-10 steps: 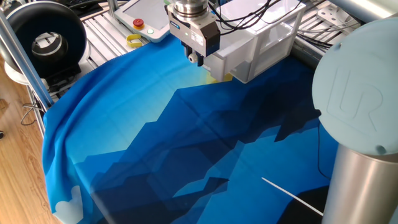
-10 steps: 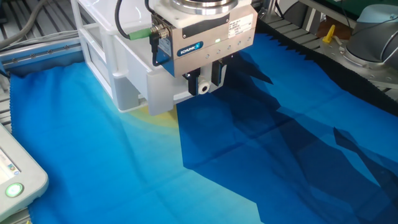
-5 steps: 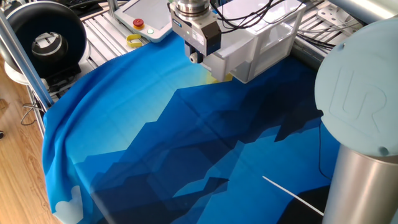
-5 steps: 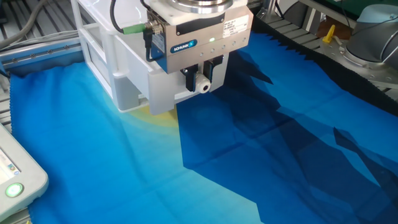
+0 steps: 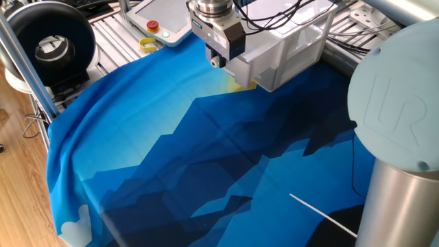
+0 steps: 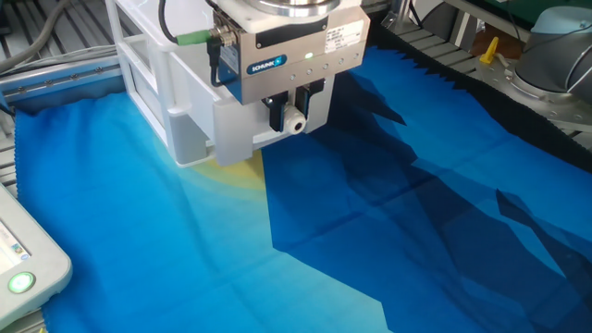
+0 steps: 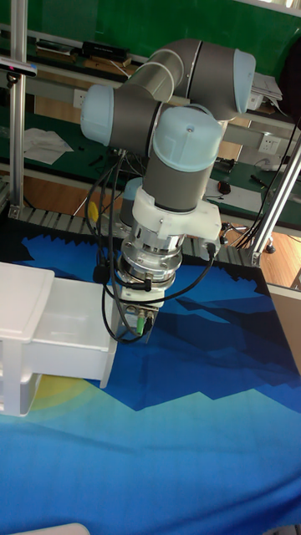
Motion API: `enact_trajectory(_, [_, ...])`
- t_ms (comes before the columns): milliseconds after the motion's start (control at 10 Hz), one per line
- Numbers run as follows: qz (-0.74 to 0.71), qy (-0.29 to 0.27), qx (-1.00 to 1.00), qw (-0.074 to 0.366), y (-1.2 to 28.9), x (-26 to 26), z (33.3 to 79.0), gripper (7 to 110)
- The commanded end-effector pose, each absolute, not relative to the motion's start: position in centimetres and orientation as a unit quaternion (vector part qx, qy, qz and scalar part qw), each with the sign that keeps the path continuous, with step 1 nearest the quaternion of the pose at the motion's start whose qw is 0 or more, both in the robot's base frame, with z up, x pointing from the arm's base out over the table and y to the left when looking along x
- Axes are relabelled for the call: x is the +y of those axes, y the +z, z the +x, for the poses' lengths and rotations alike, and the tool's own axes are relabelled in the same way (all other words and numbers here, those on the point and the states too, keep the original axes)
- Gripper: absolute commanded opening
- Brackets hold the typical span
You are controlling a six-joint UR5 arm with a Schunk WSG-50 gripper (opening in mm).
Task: Grasp the handle and close the drawer
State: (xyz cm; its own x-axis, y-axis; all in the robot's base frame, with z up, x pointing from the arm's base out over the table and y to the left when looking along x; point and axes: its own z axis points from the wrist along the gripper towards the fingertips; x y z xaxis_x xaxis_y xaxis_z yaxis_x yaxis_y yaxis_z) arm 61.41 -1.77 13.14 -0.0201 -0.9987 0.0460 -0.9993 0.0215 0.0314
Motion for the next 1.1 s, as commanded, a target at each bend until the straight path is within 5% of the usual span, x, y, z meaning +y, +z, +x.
enact_trajectory(0, [0.704,0.0,-0.71,0.021,13.4,-2.6,61.6,7])
enact_trajectory(1000, [0.729,0.011,-0.684,0.019,13.5,-6.9,60.7,7])
